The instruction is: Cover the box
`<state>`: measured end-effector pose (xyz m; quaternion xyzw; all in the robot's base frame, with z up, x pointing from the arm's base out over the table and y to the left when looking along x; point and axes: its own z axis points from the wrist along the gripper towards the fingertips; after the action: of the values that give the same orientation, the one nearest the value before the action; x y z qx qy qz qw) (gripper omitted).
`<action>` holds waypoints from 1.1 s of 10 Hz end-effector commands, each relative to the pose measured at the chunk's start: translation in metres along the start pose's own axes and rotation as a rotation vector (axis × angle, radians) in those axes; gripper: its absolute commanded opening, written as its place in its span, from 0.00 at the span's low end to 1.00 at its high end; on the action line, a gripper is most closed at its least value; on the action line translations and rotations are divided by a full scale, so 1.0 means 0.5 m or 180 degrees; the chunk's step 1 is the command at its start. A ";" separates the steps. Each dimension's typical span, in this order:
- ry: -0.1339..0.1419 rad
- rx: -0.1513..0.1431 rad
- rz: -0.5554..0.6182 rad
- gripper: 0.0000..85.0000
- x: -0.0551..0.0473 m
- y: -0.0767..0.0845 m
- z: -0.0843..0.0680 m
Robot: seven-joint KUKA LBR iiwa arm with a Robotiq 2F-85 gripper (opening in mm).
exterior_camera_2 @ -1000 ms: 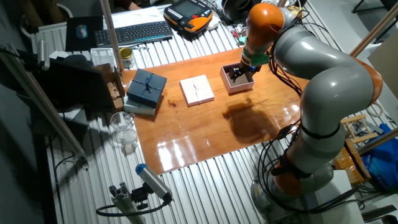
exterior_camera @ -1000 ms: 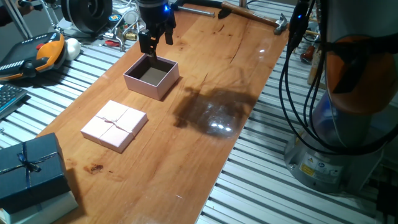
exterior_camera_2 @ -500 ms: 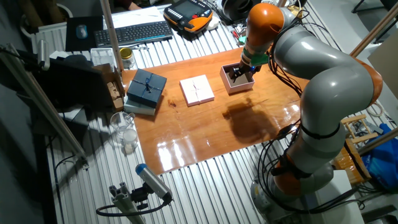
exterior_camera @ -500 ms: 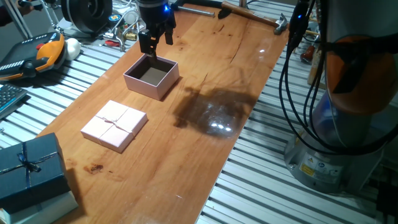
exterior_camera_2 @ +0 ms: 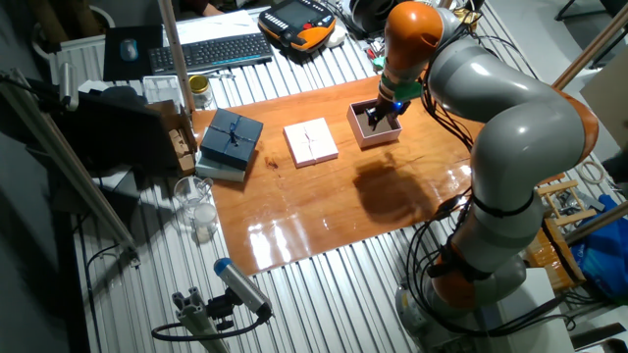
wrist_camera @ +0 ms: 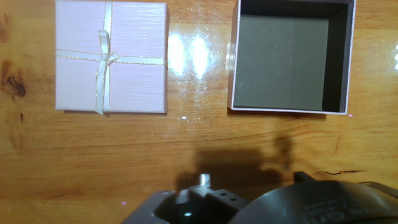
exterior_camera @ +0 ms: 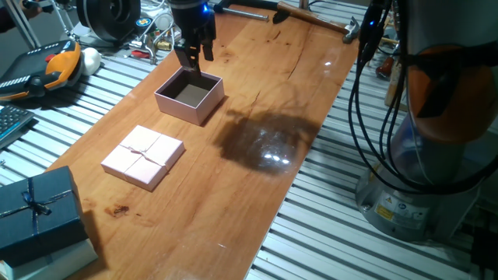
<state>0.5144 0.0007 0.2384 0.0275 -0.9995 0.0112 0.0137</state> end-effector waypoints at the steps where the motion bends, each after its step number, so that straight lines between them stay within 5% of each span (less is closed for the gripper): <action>1: -0.0004 -0.0005 -0.0002 0.00 0.000 0.000 -0.002; 11: -0.0063 -0.0012 0.0028 0.00 -0.001 0.003 0.004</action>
<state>0.5154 0.0019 0.2358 0.0232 -0.9997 0.0107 0.0026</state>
